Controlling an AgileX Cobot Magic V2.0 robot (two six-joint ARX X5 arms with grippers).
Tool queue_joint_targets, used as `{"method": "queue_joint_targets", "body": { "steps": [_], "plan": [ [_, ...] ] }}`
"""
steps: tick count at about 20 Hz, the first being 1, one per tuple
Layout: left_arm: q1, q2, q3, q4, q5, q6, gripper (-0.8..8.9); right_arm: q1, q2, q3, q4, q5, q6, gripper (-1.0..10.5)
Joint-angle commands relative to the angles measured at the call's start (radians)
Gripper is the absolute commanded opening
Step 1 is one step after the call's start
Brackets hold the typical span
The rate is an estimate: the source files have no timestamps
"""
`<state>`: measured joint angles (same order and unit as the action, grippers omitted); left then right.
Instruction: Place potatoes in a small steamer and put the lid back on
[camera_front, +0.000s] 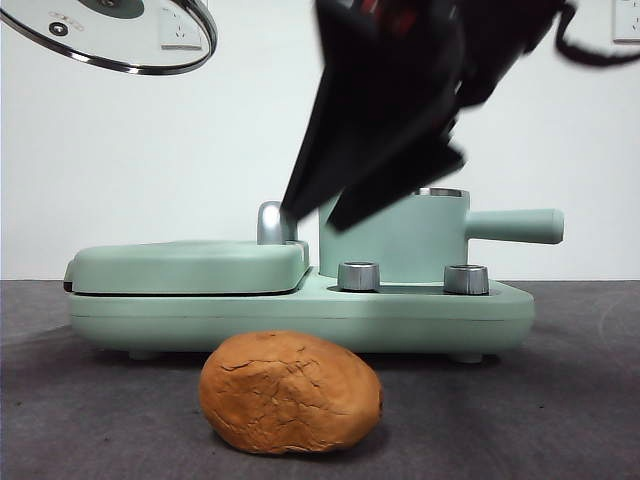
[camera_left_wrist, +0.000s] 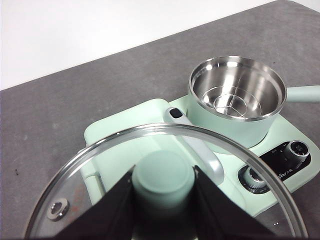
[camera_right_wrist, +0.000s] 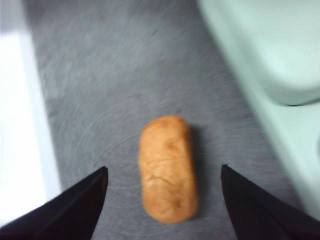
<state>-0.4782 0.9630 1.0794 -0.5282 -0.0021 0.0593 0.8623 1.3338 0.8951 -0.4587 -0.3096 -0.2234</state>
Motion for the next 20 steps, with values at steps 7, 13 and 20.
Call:
{"method": "queue_joint_targets", "body": {
  "steps": [7, 13, 20],
  "plan": [
    [0.0, 0.004, 0.016, 0.029, -0.002, 0.004, 0.1, 0.059, 0.188, 0.01, 0.038, 0.098, -0.146, 3.7],
    [0.0, 0.004, 0.016, 0.028, -0.002, 0.003, 0.1, 0.058, 0.262, 0.01, 0.092, 0.105, -0.157, 3.7],
    [0.001, 0.004, 0.016, 0.028, -0.002, 0.004, 0.1, 0.064, 0.245, 0.01, 0.064, 0.057, -0.115, 2.4]
  ]
}}
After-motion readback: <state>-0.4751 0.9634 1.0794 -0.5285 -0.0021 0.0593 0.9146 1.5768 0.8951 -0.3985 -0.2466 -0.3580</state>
